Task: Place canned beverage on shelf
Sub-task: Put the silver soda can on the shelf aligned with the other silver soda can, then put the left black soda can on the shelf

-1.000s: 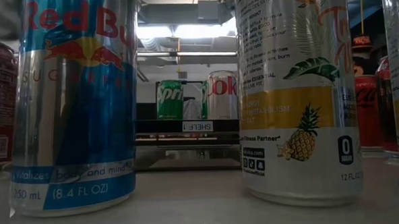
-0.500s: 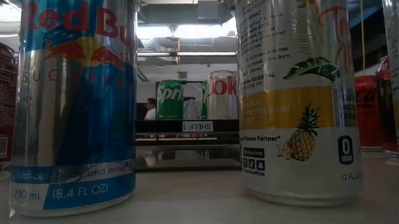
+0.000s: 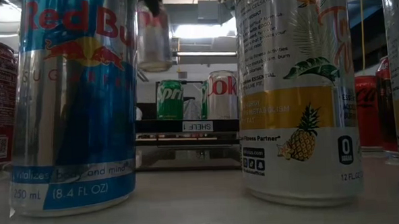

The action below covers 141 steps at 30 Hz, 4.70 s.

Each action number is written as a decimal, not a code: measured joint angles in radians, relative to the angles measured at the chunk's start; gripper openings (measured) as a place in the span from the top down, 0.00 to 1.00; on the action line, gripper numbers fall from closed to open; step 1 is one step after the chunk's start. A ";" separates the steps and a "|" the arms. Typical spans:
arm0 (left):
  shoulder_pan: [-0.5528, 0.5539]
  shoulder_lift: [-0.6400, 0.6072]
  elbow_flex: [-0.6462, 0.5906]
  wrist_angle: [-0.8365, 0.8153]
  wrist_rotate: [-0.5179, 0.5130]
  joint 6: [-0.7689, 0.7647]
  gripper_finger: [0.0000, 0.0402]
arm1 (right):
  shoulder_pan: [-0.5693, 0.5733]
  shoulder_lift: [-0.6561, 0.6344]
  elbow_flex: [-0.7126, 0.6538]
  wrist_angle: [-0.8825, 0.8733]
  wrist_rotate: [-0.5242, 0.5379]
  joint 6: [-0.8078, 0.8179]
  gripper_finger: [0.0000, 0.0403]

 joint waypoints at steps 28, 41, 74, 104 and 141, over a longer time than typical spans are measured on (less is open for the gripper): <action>0.153 0.236 -0.021 0.169 -0.013 0.304 0.27 | 0.000 0.000 0.000 0.001 0.000 0.000 0.12; 0.153 0.237 -0.101 0.193 -0.017 0.305 0.27 | 0.000 0.000 0.000 0.000 0.000 0.000 0.12; 0.153 0.237 -0.105 0.214 -0.020 0.304 0.19 | 0.000 0.000 0.000 0.000 0.000 0.000 0.12; 0.152 0.234 -0.105 0.213 -0.021 0.296 0.00 | 0.000 0.000 0.000 0.000 0.000 0.000 0.12; 0.132 0.222 0.317 0.054 -0.070 0.302 0.00 | 0.000 0.000 0.000 0.001 0.000 0.000 0.12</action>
